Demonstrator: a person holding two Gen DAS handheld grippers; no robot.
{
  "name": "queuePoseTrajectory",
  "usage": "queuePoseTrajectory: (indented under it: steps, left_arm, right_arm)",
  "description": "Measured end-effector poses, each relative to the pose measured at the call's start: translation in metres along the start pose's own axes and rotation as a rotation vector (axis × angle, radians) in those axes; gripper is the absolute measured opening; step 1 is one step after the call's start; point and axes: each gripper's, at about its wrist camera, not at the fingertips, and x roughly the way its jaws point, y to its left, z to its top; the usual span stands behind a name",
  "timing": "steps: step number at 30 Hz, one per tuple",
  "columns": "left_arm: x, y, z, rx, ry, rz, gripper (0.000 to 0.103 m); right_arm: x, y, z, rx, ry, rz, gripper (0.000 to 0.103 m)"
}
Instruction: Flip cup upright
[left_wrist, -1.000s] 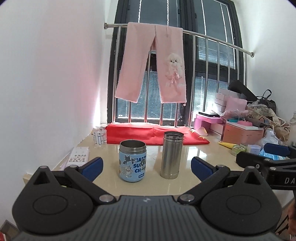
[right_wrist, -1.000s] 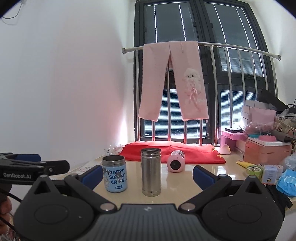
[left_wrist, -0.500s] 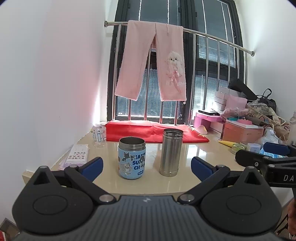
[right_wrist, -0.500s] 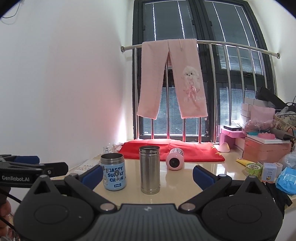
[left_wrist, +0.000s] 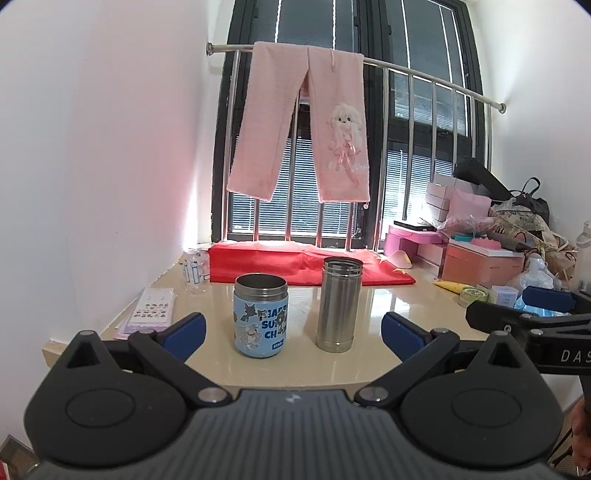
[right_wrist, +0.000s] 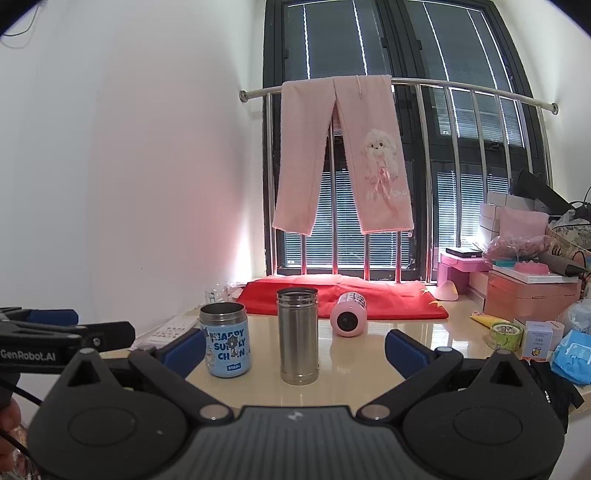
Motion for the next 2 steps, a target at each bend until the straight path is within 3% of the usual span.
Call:
queuePoseTrajectory:
  steps: [2]
  left_arm:
    - [0.0020,-0.0002,-0.0001,0.002,0.006,0.005,0.103]
  right_arm:
    - [0.0000,0.0001,-0.0001,0.000,0.000,0.001,0.103]
